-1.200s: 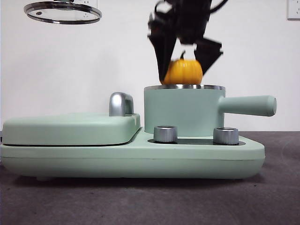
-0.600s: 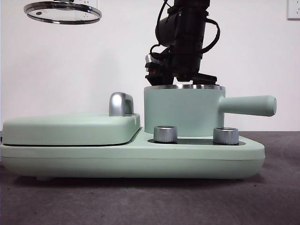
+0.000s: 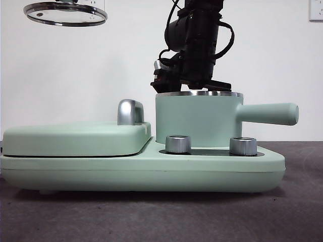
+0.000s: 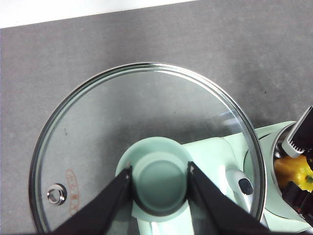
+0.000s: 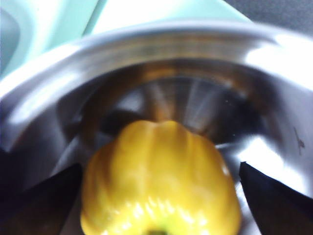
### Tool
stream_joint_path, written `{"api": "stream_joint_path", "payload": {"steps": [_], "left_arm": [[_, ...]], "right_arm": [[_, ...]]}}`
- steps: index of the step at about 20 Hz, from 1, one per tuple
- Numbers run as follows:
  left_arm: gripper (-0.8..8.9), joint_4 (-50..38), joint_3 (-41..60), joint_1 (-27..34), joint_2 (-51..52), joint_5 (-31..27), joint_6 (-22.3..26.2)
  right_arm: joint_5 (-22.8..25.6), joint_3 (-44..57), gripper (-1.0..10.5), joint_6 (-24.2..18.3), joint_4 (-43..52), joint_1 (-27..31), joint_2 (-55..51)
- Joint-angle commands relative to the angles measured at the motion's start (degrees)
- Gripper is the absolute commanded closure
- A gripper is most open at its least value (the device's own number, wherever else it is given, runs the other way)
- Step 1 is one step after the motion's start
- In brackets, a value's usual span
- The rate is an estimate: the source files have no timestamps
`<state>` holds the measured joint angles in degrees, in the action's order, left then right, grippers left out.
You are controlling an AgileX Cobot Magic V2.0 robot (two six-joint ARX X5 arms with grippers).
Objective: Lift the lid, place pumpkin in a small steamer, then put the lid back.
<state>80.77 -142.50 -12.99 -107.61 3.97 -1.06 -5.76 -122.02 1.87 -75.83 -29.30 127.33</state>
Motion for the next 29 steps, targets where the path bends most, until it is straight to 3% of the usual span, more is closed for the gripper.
{"api": "stream_joint_path", "payload": {"steps": [1,9,15,19,29], "left_arm": [[7.99,-1.03,-1.60,-0.13,-0.22,0.07,-0.09],[7.99,-1.07,-1.60,-0.13,-0.22,0.09,-0.11],[7.99,-1.07,0.55,-0.46,-0.22,0.09,-1.05],[7.99,-1.27,4.72,-2.97,-0.22,0.11,-1.40],[7.99,-5.70,7.58,-17.90,-1.22,0.11,0.04]], "right_arm": [[-0.13,-1.38,4.2,0.46,0.68,-0.81,1.57],[0.00,-11.13,4.2,2.40,-5.27,-1.01,1.11],[0.28,-10.56,4.2,2.99,-5.70,-0.98,-9.94],[1.36,-1.18,4.2,1.95,-5.68,-1.57,-23.98],[1.27,38.10,4.3,1.99,-5.66,-2.47,-62.31]]}}
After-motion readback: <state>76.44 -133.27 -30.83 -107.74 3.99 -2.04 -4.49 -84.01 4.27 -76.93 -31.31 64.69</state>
